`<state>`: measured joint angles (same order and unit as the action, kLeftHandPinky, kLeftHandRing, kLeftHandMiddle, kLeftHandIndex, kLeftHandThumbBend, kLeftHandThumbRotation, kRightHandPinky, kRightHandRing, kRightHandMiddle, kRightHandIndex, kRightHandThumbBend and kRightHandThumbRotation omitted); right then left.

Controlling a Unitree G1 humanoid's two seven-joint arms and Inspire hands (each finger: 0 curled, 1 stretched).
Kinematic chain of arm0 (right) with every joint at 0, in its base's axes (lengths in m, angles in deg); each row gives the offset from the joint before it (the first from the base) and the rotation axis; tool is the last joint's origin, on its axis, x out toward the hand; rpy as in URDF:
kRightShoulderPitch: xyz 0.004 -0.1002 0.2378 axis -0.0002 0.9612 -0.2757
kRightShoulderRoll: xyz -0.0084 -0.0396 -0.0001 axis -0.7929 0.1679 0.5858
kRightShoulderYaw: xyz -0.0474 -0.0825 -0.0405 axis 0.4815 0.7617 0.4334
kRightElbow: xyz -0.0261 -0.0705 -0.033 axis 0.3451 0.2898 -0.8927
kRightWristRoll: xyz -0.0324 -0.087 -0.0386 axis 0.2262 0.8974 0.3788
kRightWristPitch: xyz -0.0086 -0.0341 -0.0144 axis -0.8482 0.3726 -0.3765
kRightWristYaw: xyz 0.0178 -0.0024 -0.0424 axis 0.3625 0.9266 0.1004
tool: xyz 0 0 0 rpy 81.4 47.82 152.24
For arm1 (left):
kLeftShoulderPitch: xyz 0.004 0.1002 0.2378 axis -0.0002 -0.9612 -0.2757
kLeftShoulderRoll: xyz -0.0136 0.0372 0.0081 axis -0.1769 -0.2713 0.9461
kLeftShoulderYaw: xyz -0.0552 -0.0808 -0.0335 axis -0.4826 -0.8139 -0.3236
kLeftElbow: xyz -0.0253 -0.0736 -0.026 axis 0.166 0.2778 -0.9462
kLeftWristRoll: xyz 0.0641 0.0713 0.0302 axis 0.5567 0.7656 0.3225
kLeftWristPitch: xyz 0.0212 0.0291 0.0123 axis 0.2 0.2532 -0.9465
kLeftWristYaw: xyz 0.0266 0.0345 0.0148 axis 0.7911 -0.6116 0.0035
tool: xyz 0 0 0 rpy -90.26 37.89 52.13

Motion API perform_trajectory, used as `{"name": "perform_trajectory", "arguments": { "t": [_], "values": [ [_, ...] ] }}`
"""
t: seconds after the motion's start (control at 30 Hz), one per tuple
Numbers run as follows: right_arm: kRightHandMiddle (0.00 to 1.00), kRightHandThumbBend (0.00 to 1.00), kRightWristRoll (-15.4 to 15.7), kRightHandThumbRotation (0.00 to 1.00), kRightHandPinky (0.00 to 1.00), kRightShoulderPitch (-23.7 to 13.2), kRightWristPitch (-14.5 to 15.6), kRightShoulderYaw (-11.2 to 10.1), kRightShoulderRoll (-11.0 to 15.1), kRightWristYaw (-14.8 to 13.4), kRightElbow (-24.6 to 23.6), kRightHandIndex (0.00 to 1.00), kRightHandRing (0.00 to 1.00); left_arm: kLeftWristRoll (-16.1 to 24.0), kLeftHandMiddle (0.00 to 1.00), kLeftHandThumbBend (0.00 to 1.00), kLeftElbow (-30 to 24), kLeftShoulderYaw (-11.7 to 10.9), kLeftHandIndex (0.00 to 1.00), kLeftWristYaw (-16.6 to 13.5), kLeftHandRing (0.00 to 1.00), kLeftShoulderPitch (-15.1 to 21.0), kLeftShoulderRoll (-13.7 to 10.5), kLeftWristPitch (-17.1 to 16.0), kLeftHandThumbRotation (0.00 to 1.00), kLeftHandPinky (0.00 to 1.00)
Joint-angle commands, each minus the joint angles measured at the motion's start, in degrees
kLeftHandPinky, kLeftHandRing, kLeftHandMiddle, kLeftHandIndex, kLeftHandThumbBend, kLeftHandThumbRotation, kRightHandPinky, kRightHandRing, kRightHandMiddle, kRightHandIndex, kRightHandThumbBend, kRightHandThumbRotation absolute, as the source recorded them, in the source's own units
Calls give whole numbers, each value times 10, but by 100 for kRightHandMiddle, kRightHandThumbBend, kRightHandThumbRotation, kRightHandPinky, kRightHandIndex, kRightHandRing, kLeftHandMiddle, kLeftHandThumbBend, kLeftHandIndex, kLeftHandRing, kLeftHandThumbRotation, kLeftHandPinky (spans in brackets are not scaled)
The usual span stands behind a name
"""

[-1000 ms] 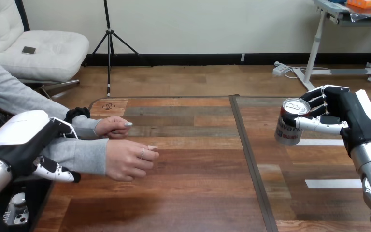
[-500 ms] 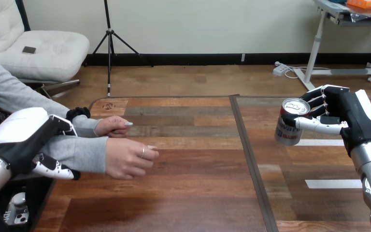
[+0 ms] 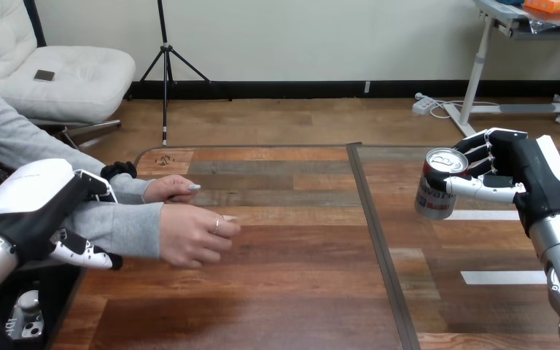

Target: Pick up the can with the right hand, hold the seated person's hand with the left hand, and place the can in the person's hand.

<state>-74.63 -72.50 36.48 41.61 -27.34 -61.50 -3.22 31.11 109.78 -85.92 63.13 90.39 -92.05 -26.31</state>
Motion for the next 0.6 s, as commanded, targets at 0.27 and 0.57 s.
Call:
{"name": "perform_trajectory", "arguments": {
  "t": [0.27,0.57],
  "values": [
    [42,71,-7,0,33,-54,-21,-4,5,-8,-36,45,37,-7,42,79,-22,-14,44,-21,35,21,-1,-20,0,30],
    [42,70,-11,0,34,-53,-20,-5,3,0,-36,45,38,-12,43,77,-31,-13,44,-17,37,21,10,-14,0,32]
  ]
}}
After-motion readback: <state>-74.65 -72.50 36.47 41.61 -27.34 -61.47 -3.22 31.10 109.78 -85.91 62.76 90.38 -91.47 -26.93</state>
